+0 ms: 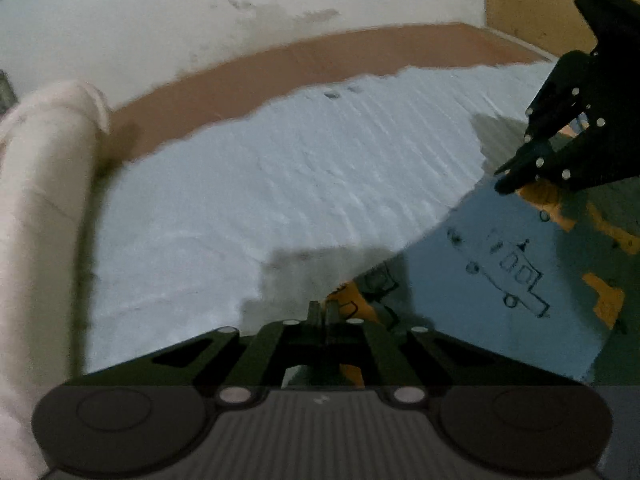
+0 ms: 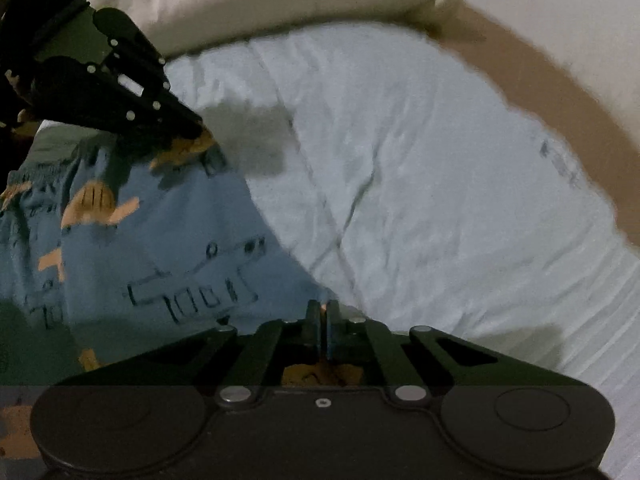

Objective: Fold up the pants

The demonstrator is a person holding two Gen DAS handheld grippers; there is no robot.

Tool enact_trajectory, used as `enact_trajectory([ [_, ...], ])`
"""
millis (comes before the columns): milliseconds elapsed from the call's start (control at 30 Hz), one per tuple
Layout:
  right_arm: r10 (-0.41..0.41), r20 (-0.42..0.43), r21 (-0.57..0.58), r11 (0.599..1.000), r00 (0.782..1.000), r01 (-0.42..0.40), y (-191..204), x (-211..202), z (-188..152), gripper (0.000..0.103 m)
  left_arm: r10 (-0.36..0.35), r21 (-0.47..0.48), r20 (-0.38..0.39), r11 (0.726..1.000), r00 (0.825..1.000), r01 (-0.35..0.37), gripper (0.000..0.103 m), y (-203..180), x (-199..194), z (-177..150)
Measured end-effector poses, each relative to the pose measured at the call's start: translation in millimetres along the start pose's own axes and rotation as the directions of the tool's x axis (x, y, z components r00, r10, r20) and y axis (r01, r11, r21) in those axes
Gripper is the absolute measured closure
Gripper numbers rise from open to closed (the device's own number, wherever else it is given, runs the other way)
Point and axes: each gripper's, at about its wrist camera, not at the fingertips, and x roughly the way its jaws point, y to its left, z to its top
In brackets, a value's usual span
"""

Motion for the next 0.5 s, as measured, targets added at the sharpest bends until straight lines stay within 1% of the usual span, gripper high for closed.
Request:
enact_trajectory([
  [100, -0.097, 0.072, -0.023, 0.995, 0.993, 0.099, 1, -10, 18, 0.103, 0.044, -0.053, 0.032, 0.998, 0.998, -0.043, 0.103, 17, -7, 2],
  [200, -0.179, 0.118, -0.04, 0.982, 0.977, 0.184, 2, -5, 33, 0.103, 0.068, -0.091, 0.021, 0.994, 0.997, -0.066, 0.103, 27, 1, 0],
  [267, -0.198, 0.12, -0.03, 0.979, 0.973, 0.202, 3, 8, 39, 0.103, 0.055, -0.116, -0.008, 0.992, 0.998, -0.056, 0.103, 30, 14, -4],
  [333, -0.208, 0.09, -0.042, 0.976, 0.974, 0.212, 3, 28, 42, 0.103, 0.039, -0.125, -0.023, 0.991, 0.999, -0.041, 0.103, 33, 22, -9],
  [433, -0.197, 0.044, -0.032, 0.979, 0.979, 0.199, 1, 51, 41, 0.102, 0.009, -0.133, -0.022, 0.991, 1.0, -0.012, 0.102, 39, 28, -16],
  [467, -0.19, 0.038, -0.024, 0.981, 0.981, 0.191, -1, 55, 40, 0.102, -0.004, -0.14, -0.024, 0.99, 1.0, 0.0, 0.094, 41, 29, -16],
  [500, -0.179, 0.04, -0.014, 0.984, 0.983, 0.179, -3, 56, 39, 0.099, -0.014, -0.146, -0.033, 0.989, 0.999, 0.009, 0.091, 44, 30, -17],
])
